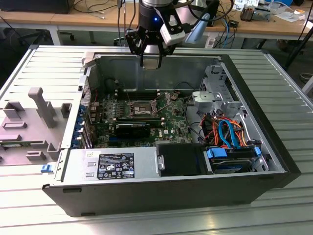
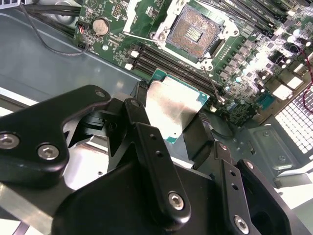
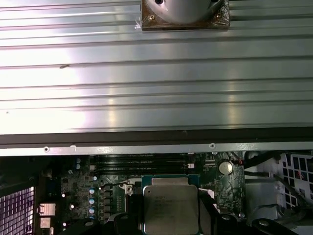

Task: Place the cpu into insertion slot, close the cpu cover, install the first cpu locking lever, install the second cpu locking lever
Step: 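Place the cpu into insertion slot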

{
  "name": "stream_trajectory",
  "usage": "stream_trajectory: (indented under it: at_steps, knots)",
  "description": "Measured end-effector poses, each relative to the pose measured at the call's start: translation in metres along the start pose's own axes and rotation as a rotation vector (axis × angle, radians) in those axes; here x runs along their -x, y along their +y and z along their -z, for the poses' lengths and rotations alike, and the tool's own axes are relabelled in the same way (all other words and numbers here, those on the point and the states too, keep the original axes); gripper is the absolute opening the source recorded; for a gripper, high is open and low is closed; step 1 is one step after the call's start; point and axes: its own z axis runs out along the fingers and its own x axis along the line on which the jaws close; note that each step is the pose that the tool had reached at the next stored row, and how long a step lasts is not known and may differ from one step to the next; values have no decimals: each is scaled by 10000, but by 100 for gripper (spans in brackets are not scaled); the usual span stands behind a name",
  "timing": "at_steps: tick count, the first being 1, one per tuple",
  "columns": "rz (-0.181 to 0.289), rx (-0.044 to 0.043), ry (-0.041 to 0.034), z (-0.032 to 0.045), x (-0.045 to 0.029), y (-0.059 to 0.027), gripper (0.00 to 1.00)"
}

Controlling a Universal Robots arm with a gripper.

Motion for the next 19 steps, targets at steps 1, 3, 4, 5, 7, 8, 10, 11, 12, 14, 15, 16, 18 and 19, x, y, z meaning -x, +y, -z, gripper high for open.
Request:
stream_trajectory:
  at_steps: [1, 3, 4, 5, 7, 8, 10, 11, 12, 14, 15, 16, 18, 19]
  knots:
    - [0, 1, 0, -1, 0, -1, 54]
    - [0, 1, 0, -4, 0, -3, 54]
    - [0, 1, 0, -6, 0, -4, 54]
    - [0, 1, 0, -7, 0, -6, 54]
    - [0, 1, 0, -10, 0, -7, 54]
    - [0, 1, 0, -12, 0, -9, 54]
    - [0, 1, 0, -15, 0, -11, 54]
    - [0, 1, 0, -16, 0, -12, 54]
    - [0, 1, 0, -19, 1, -14, 54]
    - [0, 0, 0, -22, 1, -16, 54]
    - [0, 1, 0, -26, 1, -19, 54]
    - [0, 1, 0, -29, 1, -21, 54]
    - [0, 1, 0, -31, 1, -23, 54]
    - [0, 1, 0, -33, 1, -24, 54]
